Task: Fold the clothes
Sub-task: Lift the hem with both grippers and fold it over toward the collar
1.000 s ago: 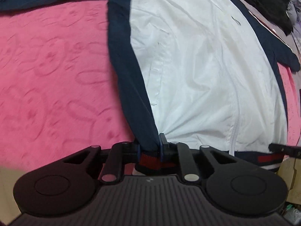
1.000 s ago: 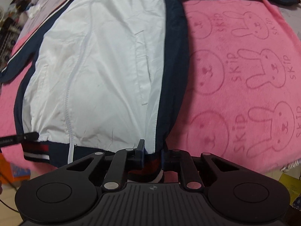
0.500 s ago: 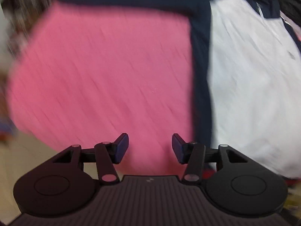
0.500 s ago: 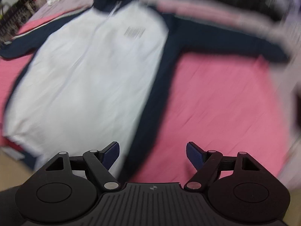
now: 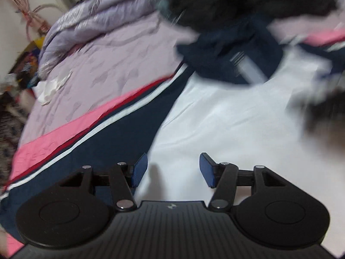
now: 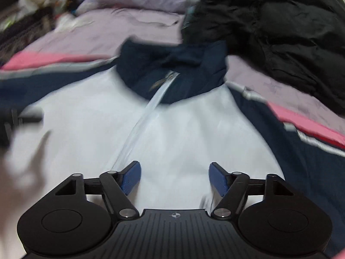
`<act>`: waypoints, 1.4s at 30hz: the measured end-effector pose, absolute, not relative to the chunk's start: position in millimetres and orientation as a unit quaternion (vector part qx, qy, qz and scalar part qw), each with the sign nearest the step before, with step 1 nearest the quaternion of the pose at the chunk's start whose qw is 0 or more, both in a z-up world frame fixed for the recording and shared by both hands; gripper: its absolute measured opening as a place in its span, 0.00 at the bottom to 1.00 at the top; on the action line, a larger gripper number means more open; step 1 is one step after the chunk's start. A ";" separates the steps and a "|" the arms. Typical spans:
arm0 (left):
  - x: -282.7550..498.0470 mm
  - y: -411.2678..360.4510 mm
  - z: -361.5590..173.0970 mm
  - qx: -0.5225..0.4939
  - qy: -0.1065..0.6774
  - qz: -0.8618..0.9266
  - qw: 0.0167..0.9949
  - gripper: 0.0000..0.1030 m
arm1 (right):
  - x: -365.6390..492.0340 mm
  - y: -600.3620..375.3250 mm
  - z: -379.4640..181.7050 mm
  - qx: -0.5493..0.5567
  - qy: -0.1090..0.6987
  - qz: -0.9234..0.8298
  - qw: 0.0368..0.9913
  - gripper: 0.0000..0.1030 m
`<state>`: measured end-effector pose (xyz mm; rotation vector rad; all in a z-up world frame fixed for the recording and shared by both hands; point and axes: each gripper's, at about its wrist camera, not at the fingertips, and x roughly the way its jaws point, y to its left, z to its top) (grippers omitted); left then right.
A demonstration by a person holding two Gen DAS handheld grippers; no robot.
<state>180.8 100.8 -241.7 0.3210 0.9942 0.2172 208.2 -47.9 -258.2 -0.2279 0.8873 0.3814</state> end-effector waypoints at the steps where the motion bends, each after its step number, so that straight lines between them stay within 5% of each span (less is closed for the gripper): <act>1: 176.9 110.7 -246.6 0.139 0.462 0.109 0.869 0.66 | 231.4 -51.4 -261.2 -0.100 0.423 0.162 0.886 0.73; 4: 158.0 149.7 -237.9 0.128 0.452 0.171 0.866 0.74 | 308.6 -86.9 -264.5 -0.047 0.445 0.076 0.891 0.84; 8: 149.3 193.8 -219.3 0.086 0.442 0.295 0.843 0.64 | 336.6 -148.5 -246.2 0.023 0.430 -0.021 0.902 0.69; 11: 145.6 188.7 -206.8 0.053 0.400 0.249 0.880 0.67 | 304.1 -165.8 -224.2 0.043 0.376 0.018 0.925 0.78; 18: 166.6 163.0 -238.0 0.108 0.411 0.197 0.884 0.76 | 199.4 -114.7 -259.7 -0.132 0.362 0.291 0.876 0.85; 23: 170.9 195.0 -241.0 0.042 0.422 0.204 0.882 0.93 | 277.6 -247.8 -284.7 -0.048 0.392 0.067 0.916 0.98; 26: 173.1 196.9 -244.0 0.034 0.420 0.217 0.881 0.93 | 318.4 -336.0 -284.3 -0.011 0.395 -0.139 0.908 0.99; 29: 175.1 194.1 -247.3 0.031 0.416 0.232 0.879 0.93 | 327.3 -351.5 -264.5 -0.019 0.390 -0.179 0.903 0.76; 36: 172.5 191.6 -248.6 0.017 0.407 0.255 0.877 0.95 | 261.9 -196.0 -249.5 -0.069 0.329 0.207 0.919 0.82; 42: 171.0 192.0 -250.3 0.014 0.402 0.256 0.879 0.96 | 292.3 -213.6 -283.3 -0.031 0.376 0.217 0.900 0.75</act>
